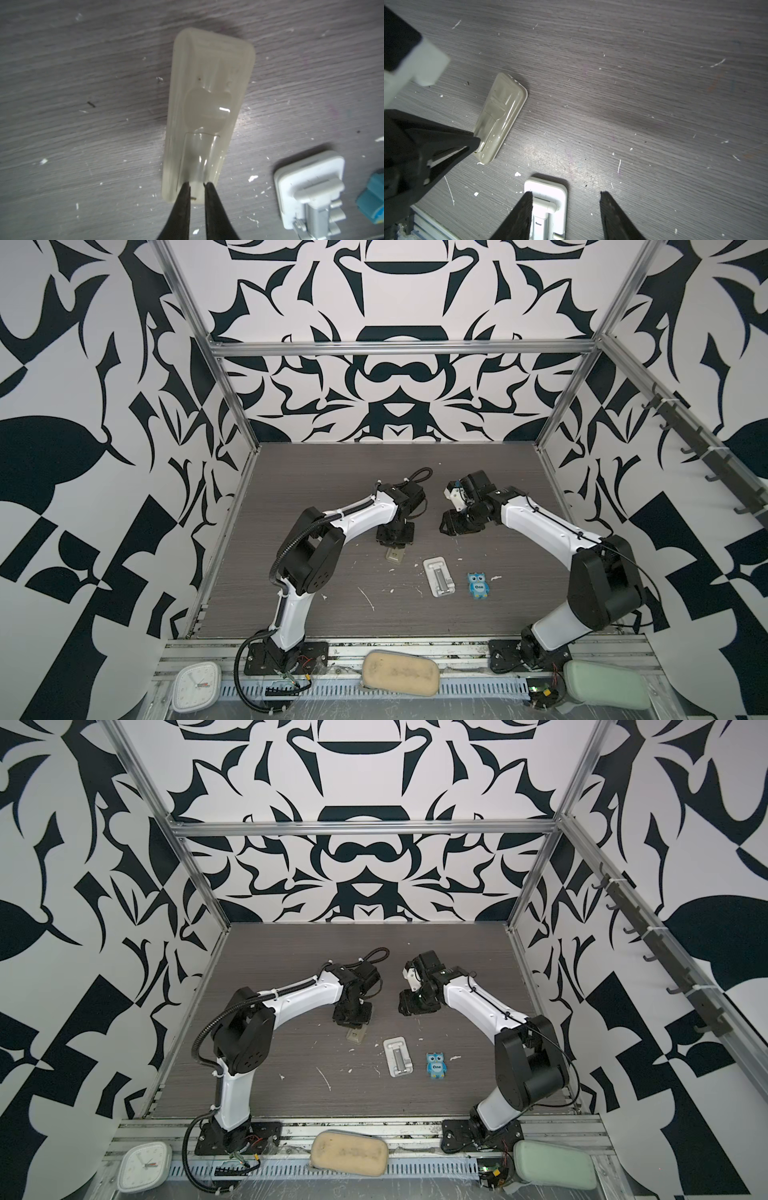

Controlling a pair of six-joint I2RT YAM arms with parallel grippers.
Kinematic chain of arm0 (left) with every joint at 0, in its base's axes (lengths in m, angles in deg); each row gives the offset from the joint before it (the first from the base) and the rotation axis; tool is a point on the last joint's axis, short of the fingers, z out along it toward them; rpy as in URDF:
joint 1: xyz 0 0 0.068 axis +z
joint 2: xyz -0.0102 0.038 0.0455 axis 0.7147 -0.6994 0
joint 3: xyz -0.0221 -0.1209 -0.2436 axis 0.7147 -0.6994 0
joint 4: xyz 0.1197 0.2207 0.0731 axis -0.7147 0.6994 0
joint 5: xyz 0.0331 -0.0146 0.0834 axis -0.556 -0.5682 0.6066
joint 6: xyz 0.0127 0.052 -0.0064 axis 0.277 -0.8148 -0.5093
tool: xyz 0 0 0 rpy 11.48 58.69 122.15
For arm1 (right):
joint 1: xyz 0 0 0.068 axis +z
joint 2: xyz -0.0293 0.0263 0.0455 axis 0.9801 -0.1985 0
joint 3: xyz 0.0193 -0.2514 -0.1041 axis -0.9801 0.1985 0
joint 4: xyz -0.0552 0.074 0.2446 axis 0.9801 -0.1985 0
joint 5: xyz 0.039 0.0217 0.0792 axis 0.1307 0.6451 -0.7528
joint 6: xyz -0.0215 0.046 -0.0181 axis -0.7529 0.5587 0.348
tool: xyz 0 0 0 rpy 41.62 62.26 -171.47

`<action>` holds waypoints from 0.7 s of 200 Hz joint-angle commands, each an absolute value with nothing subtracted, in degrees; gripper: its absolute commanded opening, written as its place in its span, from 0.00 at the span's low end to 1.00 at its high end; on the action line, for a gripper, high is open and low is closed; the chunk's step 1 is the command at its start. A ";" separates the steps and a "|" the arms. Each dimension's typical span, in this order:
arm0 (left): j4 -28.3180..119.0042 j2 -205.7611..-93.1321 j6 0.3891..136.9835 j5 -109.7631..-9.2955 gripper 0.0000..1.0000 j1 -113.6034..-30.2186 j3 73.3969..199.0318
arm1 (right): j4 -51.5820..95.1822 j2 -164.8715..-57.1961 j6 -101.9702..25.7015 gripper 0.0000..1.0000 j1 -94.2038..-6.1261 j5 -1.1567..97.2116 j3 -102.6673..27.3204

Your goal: Load the batteries into the remote control

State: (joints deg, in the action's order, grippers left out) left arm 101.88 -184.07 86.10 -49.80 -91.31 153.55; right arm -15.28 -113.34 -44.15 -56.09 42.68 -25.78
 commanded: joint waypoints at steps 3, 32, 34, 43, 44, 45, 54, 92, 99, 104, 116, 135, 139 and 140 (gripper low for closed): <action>101.40 -185.84 85.96 -51.27 0.17 -91.14 151.15 | -15.61 -112.49 -43.98 0.55 -56.32 42.87 -27.04; 101.15 -186.66 86.09 -51.62 0.17 -91.10 149.93 | -15.64 -112.78 -43.97 0.55 -56.31 42.87 -27.38; 101.07 -186.70 86.09 -51.58 0.17 -91.14 149.80 | -15.66 -112.79 -43.99 0.55 -56.36 42.87 -27.39; 100.91 -186.51 86.18 -51.62 0.17 -91.12 149.56 | -15.56 -112.85 -43.97 0.55 -56.31 42.87 -27.39; 100.90 -186.45 86.18 -51.64 0.17 -91.09 149.51 | -15.54 -112.87 -43.97 0.55 -56.31 42.87 -27.39; 100.90 -186.43 86.23 -51.60 0.17 -91.08 149.53 | -15.53 -112.87 -43.97 0.55 -56.31 42.87 -27.39; 101.02 -186.01 86.31 -51.22 0.17 -91.15 149.65 | -15.58 -112.95 -43.99 0.55 -56.32 42.87 -27.39; 104.12 -183.39 86.11 -48.89 0.29 -91.13 155.65 | -15.53 -112.98 -44.05 0.55 -56.31 42.87 -27.57; 104.55 -183.02 86.09 -48.53 0.33 -91.15 156.75 | -15.60 -112.97 -44.06 0.55 -56.31 42.87 -27.56; 104.52 -182.76 86.09 -48.22 0.35 -91.29 157.20 | -15.64 -112.91 -44.06 0.55 -56.36 42.95 -27.57; 104.11 -182.18 86.18 -47.30 0.39 -91.74 157.47 | -15.34 -112.55 -44.14 0.56 -56.31 42.71 -27.40; 104.41 -182.26 86.36 -45.34 0.45 -92.28 157.07 | -14.21 -111.62 -43.99 0.58 -56.31 42.20 -26.26; 104.41 -182.30 86.46 -44.85 0.46 -92.45 156.83 | -14.21 -111.57 -43.97 0.58 -56.31 42.17 -26.17; 104.41 -182.28 86.50 -44.73 0.47 -92.46 156.75 | -14.25 -111.56 -43.97 0.58 -56.31 42.17 -26.21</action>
